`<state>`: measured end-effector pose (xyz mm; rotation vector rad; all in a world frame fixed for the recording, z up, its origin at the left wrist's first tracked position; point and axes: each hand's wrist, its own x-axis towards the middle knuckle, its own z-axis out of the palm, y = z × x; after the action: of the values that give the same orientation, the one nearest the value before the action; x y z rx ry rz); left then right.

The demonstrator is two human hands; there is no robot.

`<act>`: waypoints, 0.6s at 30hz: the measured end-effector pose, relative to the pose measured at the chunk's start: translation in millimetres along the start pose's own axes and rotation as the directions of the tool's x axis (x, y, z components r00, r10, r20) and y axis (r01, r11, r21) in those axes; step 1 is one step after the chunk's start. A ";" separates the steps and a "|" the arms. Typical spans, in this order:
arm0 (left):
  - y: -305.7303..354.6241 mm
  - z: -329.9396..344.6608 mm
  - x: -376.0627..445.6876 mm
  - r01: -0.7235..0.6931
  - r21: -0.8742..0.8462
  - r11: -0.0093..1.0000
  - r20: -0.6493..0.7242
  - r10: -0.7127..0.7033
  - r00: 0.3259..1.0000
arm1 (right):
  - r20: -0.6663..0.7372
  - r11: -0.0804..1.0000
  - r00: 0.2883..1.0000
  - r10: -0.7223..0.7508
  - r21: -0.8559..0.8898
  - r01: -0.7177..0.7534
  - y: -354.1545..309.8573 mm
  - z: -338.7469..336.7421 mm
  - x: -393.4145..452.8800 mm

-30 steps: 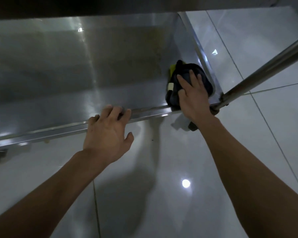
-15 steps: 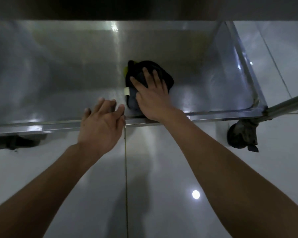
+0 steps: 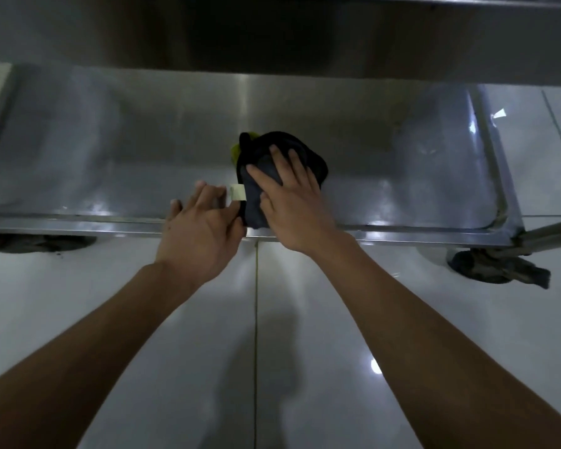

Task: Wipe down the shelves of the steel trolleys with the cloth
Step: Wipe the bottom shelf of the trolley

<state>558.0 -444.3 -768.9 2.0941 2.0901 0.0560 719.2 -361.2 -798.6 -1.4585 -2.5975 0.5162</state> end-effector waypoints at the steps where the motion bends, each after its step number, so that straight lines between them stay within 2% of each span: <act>1: 0.8 -0.1 -0.3 0.014 0.002 1.000 0.018 -0.014 1.000 | -0.004 1.000 1.000 -0.002 0.003 0.002 0.7 -0.4 0.0; 5: 7.0 -2.8 4.4 0.038 0.013 0.999 0.077 -0.039 0.996 | -0.022 1.000 1.000 0.011 0.014 -0.011 14.0 -5.1 -0.8; 9: 23.4 -13.4 14.1 0.059 -0.028 0.998 0.080 -0.056 0.995 | -0.062 0.993 0.992 0.114 0.036 -0.112 59.6 -21.3 -13.6; 14: 87.7 -11.1 53.0 -0.053 -0.102 0.993 0.071 0.061 0.996 | -0.112 0.977 0.973 0.201 0.093 -0.192 114.2 -44.9 -35.6; 18: 129.2 12.0 65.5 -0.113 0.066 0.991 0.212 0.097 0.972 | -0.167 0.964 0.952 0.257 0.114 -0.240 151.5 -56.7 -55.8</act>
<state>688.1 -379.6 -767.4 2.1488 1.8880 -0.2250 885.8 -322.6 -795.0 -1.7251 -2.2355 0.4977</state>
